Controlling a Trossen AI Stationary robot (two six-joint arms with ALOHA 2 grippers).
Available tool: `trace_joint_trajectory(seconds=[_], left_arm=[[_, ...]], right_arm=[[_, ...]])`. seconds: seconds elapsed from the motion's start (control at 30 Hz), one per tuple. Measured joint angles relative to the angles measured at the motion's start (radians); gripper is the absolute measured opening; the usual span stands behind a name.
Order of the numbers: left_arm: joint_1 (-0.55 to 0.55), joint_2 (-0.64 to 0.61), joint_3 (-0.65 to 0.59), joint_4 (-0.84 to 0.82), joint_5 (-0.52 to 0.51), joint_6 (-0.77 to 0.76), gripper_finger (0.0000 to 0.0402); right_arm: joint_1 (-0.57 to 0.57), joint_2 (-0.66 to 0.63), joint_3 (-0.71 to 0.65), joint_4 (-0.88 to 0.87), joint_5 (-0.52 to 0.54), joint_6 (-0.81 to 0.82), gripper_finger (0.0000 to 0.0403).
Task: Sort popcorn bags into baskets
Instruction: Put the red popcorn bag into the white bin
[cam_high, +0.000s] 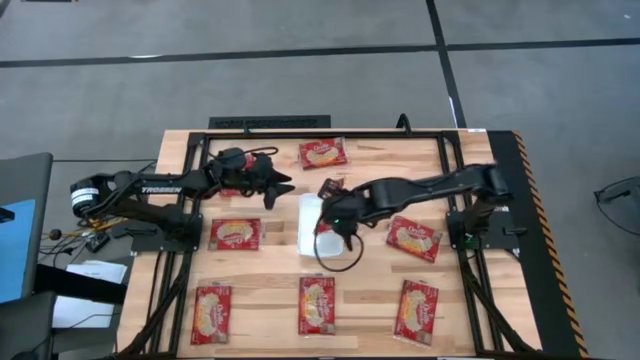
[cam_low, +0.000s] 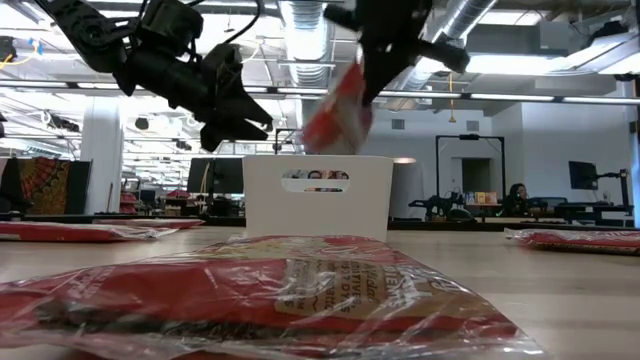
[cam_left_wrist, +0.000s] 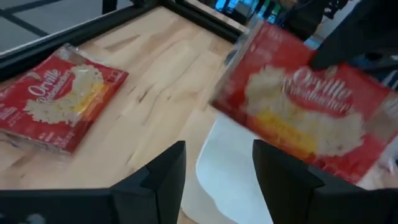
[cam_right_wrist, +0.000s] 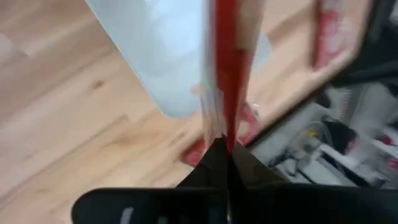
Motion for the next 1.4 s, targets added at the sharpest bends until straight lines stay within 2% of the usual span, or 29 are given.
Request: trace_joint_trajectory(seconds=[0.3,0.57,0.93,1.13,1.4], left_arm=[[-0.025,0.0,0.0,-0.022,-0.03,0.057,0.0174],[-0.051,0.0,0.0,-0.022,-0.125,0.081,0.0174],[-0.081,0.0,0.0,-0.022,-0.131,0.081,0.0174],[-0.082,0.0,0.0,-0.026,-0.131,0.079,0.0174],[-0.082,0.0,0.0,-0.026,-0.131,0.078,0.0174]], right_arm=[[0.032,0.072,0.034,-0.073,0.002,-0.051,0.0003],[0.044,0.111,0.035,-0.152,0.001,-0.122,0.0003],[0.046,0.133,0.038,-0.186,-0.006,-0.155,0.0003],[0.054,0.124,0.133,-0.244,-0.01,-0.124,0.0003],[0.072,0.122,0.195,-0.258,-0.183,-0.136,0.0003]])
